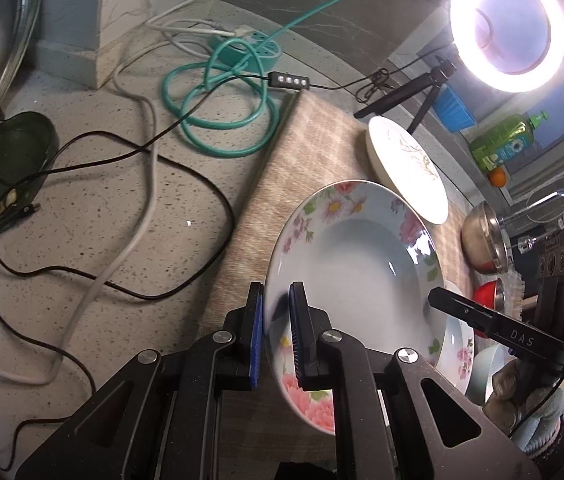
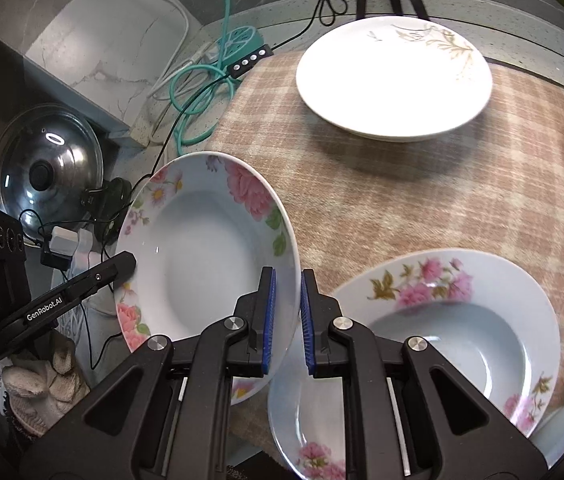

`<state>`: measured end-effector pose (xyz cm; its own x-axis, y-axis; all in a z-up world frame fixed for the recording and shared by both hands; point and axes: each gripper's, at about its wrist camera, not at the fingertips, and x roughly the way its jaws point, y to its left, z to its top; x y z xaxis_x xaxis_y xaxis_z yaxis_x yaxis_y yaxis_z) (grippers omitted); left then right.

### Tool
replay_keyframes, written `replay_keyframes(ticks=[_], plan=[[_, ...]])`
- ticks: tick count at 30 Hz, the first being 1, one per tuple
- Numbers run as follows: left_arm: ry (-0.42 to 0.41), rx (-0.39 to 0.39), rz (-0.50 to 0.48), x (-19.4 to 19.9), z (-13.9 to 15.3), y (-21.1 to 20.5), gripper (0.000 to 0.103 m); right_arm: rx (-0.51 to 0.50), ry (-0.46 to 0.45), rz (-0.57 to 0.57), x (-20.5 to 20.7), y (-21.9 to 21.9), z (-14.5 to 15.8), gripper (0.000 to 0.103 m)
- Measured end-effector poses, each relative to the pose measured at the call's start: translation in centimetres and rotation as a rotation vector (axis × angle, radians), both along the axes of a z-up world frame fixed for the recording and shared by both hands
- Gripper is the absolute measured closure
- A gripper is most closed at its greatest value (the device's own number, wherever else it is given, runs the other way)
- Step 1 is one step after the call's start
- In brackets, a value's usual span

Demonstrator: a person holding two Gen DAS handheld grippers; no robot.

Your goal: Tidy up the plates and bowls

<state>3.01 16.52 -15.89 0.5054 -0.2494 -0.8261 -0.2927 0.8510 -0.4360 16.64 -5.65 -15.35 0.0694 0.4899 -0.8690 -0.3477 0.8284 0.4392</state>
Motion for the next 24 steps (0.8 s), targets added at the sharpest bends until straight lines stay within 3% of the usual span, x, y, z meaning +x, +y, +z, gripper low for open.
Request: replay_keyframes(ticks=[10, 24], plan=[[-0.019, -0.008, -0.114, 1.7, 0.8, -3.6, 0.092, -0.002, -0.004, -0.115, -2.2, -5.2, 1.3, 0.091], [-0.006, 0.005, -0.308, 4.3, 0.4, -10.5, 0.092, -0.031, 0.024, -0.295, -5.4, -12.5, 0.5, 0.091]])
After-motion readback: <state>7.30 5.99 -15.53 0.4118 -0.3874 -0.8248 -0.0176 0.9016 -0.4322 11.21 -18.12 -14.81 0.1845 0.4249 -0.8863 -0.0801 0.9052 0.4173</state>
